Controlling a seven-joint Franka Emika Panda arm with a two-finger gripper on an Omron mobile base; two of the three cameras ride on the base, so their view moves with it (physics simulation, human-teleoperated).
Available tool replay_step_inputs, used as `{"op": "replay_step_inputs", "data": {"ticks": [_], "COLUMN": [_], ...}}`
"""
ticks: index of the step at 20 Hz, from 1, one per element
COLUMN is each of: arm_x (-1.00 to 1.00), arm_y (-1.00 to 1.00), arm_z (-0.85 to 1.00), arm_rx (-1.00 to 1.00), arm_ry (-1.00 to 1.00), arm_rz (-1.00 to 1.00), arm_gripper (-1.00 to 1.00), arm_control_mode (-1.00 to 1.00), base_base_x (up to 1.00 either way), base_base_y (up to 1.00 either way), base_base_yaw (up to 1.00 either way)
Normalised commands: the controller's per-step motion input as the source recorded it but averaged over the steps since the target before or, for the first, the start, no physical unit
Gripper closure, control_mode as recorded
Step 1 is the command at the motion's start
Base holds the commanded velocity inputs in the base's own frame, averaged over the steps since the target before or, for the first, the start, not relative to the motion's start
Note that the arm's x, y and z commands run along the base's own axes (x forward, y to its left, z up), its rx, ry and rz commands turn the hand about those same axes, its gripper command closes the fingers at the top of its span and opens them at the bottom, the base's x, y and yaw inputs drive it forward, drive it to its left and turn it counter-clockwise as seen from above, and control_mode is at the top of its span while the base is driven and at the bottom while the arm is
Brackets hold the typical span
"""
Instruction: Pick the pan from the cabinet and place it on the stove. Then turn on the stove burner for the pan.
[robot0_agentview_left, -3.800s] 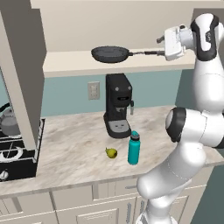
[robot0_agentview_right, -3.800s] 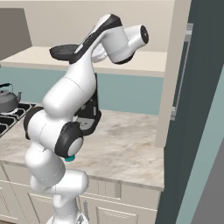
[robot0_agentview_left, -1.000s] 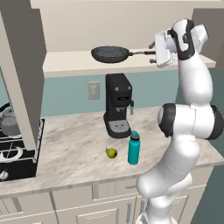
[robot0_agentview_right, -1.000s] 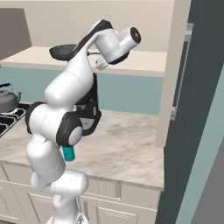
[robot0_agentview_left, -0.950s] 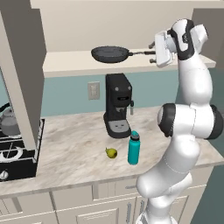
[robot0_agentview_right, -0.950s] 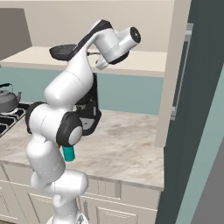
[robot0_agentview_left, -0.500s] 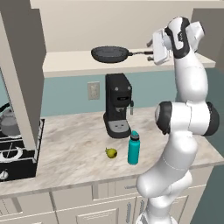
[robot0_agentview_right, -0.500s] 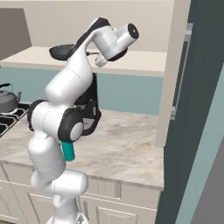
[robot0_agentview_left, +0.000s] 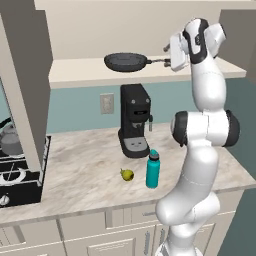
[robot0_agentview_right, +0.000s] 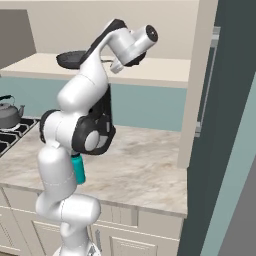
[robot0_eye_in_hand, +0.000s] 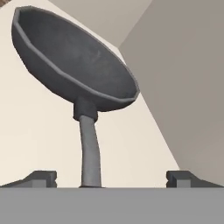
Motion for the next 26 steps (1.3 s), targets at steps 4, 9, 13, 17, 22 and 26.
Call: {"op": "replay_step_inputs", "data": {"ticks": [4,9,13,17,22,26], "arm_x": [0.26,0.17,0.14,0.15,0.15,0.16], "arm_y": [0.0,0.0,0.0,0.0,0.0,0.0], "arm_z": [-0.21,-0.3,-0.34,-0.33,-0.34,-0.35], "arm_rx": [-0.01,-0.06,-0.07,-0.05,-0.03,-0.02], "arm_ry": [0.0,0.05,0.08,0.08,0.05,0.04], "arm_rz": [0.0,0.03,0.04,0.03,0.01,0.0], "arm_gripper": [-1.0,-1.0,-1.0,-1.0,-1.0,-1.0], "arm_control_mode": [-1.0,-1.0,-1.0,-1.0,-1.0,-1.0], "base_base_x": [0.0,0.0,0.0,0.0,0.0,0.0], "base_base_y": [0.0,0.0,0.0,0.0,0.0,0.0], "base_base_yaw": [0.0,0.0,0.0,0.0,0.0,0.0]}}
